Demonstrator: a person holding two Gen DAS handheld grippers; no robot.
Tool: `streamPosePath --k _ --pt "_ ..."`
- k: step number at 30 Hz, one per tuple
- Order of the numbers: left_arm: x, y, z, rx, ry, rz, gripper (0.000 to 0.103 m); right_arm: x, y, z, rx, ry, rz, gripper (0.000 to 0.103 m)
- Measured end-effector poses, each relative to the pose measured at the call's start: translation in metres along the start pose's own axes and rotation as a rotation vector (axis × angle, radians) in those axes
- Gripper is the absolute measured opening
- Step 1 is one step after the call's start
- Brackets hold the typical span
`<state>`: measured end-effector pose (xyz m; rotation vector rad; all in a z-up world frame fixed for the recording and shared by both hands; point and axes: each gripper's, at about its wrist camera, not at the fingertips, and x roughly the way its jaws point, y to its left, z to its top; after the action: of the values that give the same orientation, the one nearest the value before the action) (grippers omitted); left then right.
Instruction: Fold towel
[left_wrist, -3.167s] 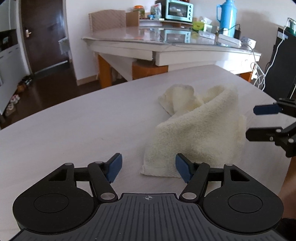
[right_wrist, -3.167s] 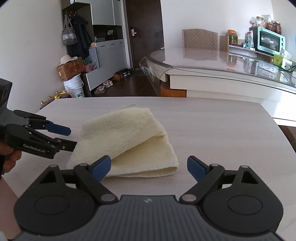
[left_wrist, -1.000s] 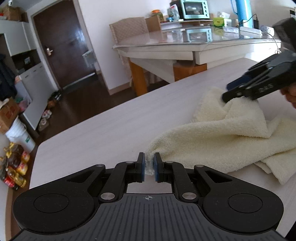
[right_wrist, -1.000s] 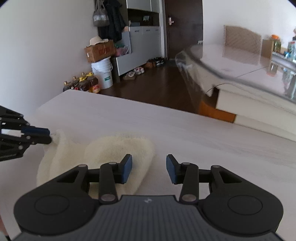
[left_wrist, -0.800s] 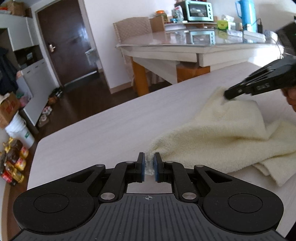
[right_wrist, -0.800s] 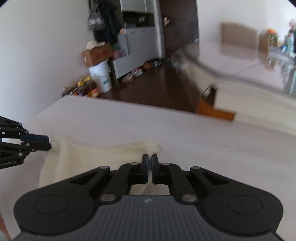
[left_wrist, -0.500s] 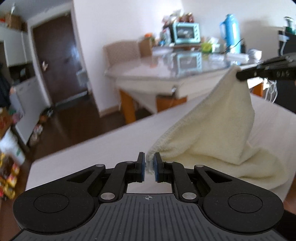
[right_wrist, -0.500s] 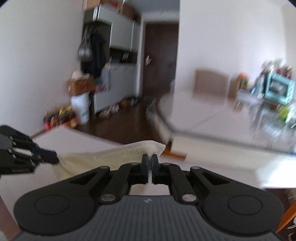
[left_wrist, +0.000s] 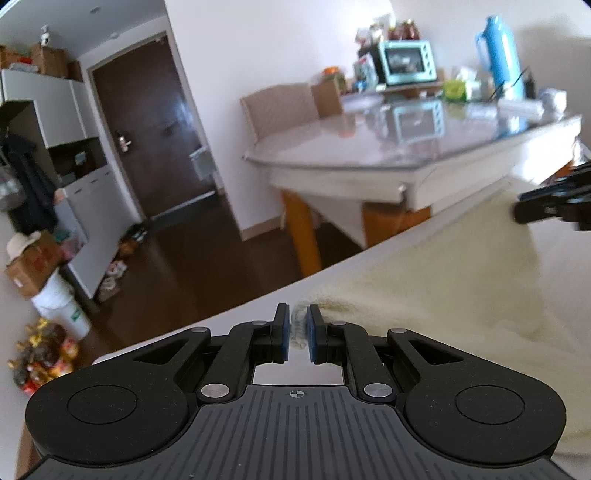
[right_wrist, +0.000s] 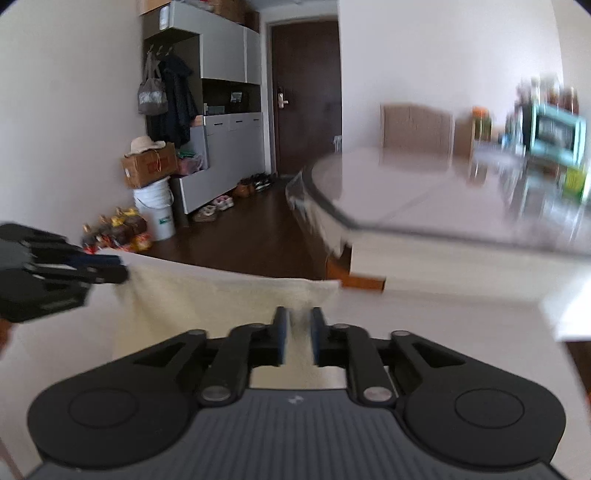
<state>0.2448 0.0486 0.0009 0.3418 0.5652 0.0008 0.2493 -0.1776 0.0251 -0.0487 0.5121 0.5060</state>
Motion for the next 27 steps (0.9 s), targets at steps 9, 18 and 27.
streamPosePath --k 9,18,27 --pt "0.007 0.012 -0.013 0.006 0.046 0.025 0.039 -0.026 -0.019 -0.033 0.021 0.063 -0.035 0.041" --pt "-0.080 -0.008 -0.046 -0.007 0.059 -0.380 0.042 -0.038 -0.003 -0.064 0.040 0.096 0.014 0.046" --pt "-0.075 -0.046 -0.061 -0.024 0.103 -0.470 0.031 -0.048 0.004 -0.069 0.042 0.085 0.019 0.050"
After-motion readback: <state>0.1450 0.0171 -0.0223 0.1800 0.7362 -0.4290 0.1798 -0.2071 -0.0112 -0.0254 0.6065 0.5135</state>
